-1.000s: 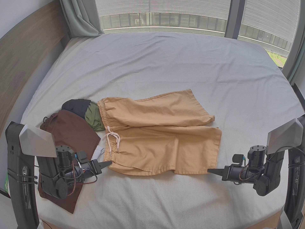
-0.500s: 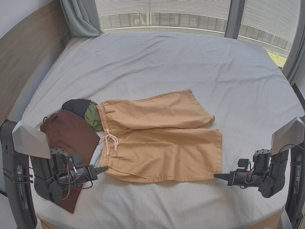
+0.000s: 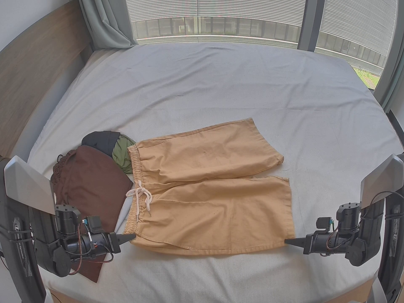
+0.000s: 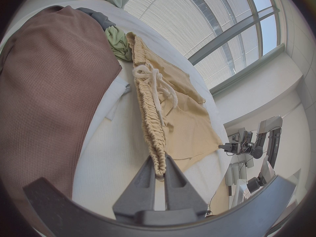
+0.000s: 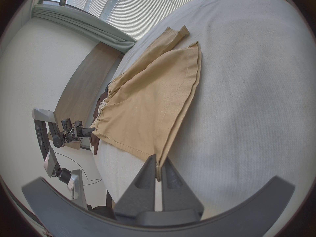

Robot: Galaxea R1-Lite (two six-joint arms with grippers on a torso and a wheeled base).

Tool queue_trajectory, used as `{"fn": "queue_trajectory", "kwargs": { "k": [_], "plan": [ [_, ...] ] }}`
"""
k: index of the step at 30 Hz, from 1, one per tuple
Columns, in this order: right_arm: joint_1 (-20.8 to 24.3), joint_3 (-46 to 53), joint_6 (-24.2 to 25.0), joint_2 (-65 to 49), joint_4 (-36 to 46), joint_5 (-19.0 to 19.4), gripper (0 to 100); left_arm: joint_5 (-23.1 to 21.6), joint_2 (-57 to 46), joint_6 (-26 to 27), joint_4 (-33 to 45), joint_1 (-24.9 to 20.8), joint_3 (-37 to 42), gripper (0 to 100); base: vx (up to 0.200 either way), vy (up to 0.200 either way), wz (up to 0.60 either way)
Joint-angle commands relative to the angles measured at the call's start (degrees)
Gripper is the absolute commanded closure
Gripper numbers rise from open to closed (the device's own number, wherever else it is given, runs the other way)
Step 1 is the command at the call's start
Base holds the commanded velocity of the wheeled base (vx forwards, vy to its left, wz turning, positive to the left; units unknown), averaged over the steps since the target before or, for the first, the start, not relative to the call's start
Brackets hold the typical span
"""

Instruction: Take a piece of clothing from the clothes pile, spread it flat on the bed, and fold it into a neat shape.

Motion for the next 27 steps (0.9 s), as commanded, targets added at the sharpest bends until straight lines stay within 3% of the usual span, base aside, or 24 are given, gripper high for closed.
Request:
{"fn": "queue_trajectory", "kwargs": {
  "k": [1,14,15,27],
  "plan": [
    [-0.2,1.67,-0.67,-0.23,0.01,0.03,100,0.01,-0.32,0.05,-0.01,0.16,1.3,100,0.0,0.0,0.0],
    [-0.81,2.82,-2.16,0.21,0.01,0.03,100,0.01,1.52,0.31,0.08,0.08,3.14,100,0.0,0.0,0.0],
    [-0.81,2.82,-2.25,0.21,0.01,-0.06,0,0.01,1.87,0.31,0.08,-0.1,3.23,0,0.0,0.0,0.0],
    [-0.81,3.08,-3.74,0.65,-0.08,-0.06,0,-0.25,4.77,0.49,-0.01,0.16,0.86,0,0.0,0.0,0.0]
  ]
}}
